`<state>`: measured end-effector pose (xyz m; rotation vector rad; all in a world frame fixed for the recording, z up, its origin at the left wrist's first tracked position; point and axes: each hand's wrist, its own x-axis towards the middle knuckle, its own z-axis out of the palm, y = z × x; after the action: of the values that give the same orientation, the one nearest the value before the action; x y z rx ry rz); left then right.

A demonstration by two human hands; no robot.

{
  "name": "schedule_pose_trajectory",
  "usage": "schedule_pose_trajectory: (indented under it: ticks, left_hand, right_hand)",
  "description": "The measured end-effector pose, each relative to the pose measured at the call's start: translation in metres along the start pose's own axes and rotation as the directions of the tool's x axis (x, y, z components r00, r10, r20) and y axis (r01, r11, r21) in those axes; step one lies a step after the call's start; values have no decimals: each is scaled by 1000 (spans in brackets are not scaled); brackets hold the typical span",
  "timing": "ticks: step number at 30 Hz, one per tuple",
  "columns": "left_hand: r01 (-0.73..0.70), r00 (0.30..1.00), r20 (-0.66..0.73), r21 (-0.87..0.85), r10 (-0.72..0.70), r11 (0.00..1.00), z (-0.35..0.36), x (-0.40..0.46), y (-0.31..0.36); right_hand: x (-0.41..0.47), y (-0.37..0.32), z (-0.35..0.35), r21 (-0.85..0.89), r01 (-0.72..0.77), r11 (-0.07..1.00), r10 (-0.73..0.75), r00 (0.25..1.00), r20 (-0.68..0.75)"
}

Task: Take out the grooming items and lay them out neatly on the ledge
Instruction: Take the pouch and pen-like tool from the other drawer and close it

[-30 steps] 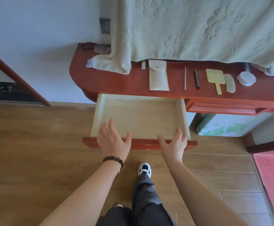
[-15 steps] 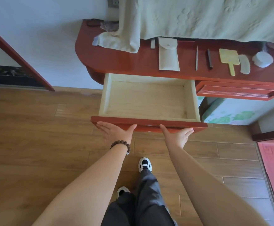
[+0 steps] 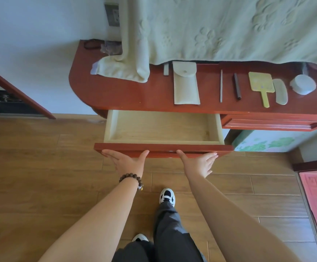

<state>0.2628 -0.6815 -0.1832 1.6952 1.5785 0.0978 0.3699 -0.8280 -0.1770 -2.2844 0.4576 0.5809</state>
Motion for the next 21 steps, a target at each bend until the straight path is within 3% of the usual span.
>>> schedule_pose_trajectory:
  ticks: [13,21]
  left_hand:
    - [13,999,-42,-62,-16,998,20,62,73]
    - [19,1000,14,-42,-19,999,25,94,99]
  right_hand:
    - [62,-67,21,0,68,998,-68,997,37]
    - [84,-96,29,9,93,996,-93,995,22]
